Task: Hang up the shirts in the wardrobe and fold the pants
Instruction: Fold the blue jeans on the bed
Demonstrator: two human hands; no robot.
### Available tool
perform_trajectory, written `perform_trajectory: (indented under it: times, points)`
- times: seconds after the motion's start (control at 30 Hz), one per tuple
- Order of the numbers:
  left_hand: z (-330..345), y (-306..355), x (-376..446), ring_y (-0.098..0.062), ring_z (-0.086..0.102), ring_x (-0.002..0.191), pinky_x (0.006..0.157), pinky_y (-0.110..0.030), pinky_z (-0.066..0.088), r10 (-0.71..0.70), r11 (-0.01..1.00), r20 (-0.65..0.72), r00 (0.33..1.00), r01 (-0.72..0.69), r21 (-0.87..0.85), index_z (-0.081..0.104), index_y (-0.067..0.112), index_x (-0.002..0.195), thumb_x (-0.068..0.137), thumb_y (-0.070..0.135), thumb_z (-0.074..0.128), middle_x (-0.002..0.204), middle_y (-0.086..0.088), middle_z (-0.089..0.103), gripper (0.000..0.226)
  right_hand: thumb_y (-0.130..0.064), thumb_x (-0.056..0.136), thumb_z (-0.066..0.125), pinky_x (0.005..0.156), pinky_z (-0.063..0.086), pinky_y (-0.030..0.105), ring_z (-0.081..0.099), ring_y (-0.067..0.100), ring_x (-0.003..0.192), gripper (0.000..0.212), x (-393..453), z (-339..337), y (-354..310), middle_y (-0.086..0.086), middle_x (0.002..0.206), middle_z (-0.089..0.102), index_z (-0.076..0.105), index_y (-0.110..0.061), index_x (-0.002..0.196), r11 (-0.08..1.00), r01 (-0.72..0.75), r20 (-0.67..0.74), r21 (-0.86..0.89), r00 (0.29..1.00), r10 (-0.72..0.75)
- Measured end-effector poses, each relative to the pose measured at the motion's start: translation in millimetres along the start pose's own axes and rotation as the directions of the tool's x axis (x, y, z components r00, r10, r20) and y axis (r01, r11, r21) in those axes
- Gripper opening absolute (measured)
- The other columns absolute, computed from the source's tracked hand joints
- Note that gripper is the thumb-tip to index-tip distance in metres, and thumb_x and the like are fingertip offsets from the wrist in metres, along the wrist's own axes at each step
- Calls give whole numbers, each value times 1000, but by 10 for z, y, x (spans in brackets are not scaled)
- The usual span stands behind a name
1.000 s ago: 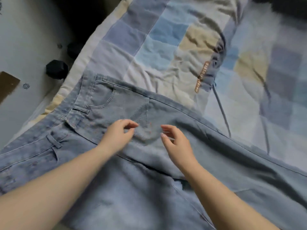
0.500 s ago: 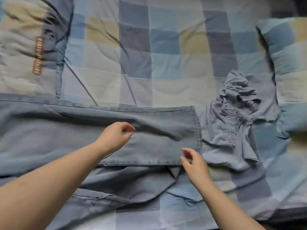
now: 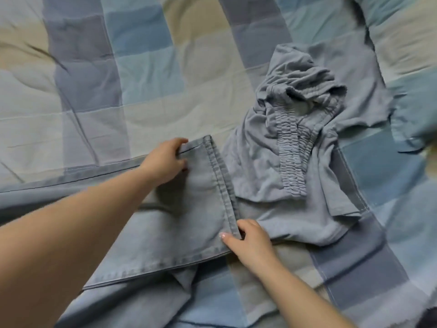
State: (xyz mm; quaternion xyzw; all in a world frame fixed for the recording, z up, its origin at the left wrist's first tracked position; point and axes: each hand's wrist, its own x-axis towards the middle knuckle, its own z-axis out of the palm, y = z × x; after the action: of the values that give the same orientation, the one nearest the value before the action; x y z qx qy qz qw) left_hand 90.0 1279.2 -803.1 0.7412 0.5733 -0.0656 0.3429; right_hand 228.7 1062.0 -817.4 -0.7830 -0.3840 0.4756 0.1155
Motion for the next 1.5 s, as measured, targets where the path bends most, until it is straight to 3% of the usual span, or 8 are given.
perform_trajectory:
  times: [0.23, 0.4, 0.53, 0.7, 0.83, 1.0, 1.2, 1.5]
  points:
    - [-91, 24, 272, -30, 69, 84, 82, -39, 55, -56, 992, -171, 984, 35, -120, 63, 21, 88, 86, 21, 68, 81, -11, 67, 6, -41, 82, 67, 60, 42, 29, 49, 8, 58, 34, -149, -140, 21, -4, 61, 59, 59, -9, 73, 959, 104, -35, 264, 995, -98]
    - [-373, 125, 333, -17, 67, 83, 82, -27, 53, -41, 967, -333, 942, -46, -251, 64, 22, 95, 88, 19, 63, 93, -10, 70, 8, -46, 82, 64, 52, 35, 32, 40, 10, 53, 39, -21, -298, -302, 3, 54, 48, 54, -9, 70, 891, 226, -289, 394, 951, -113]
    - [-311, 152, 73, -13, 63, 97, 51, -3, 40, -31, 961, -170, 985, -17, -276, 53, 27, 126, 90, 22, 64, 126, -1, 58, 38, -33, 85, 67, 79, 44, 24, 58, 10, 93, 33, 194, -300, -304, -4, 102, 63, 60, -21, 116, 906, 32, -155, 422, 987, 38]
    - [-121, -28, -639, -2, 65, 87, 82, -22, 53, 14, 942, -230, 973, -90, -322, 63, 26, 104, 91, 16, 61, 96, 11, 66, 17, -13, 81, 72, 72, 47, 13, 63, 3, 79, 51, -125, 78, -71, 3, 104, 64, 42, -18, 121, 873, 29, -145, 487, 988, 48]
    - [264, -280, -1370, 3, 61, 73, 75, -17, 50, -56, 920, -112, 992, 8, -391, 61, 35, 85, 90, 9, 61, 83, 9, 67, 27, -10, 80, 73, 84, 47, 19, 62, 15, 94, 57, -372, 380, -15, 5, 109, 64, 44, -9, 128, 900, -3, -5, 436, 1000, 6]
    - [773, -395, -2133, -14, 57, 109, 100, -25, 41, 35, 973, 108, 993, -10, -231, 61, 15, 122, 83, 13, 69, 117, -3, 62, 39, -31, 82, 70, 71, 38, 26, 59, 22, 91, 22, -482, 455, -76, 2, 93, 63, 64, -17, 99, 996, 85, 133, -14, 988, -82]
    - [1032, -105, -2539, -14, 42, 122, 101, -19, 31, -2, 947, -23, 1000, -6, -322, 43, 14, 140, 79, 11, 69, 132, -5, 51, 66, -18, 83, 67, 57, 36, 13, 50, -2, 57, 25, -882, 274, -250, -18, 58, 58, 55, -31, 66, 935, 293, 43, 199, 951, -307]
    - [539, 88, -2726, -27, 59, 95, 82, -35, 44, 87, 900, -262, 961, -188, -393, 69, 4, 104, 92, 5, 55, 97, -10, 68, 18, -1, 75, 67, 89, 37, 18, 50, 10, 99, 91, -1249, 189, -286, -2, 115, 44, 21, -32, 148, 923, 383, -25, -21, 923, -384]
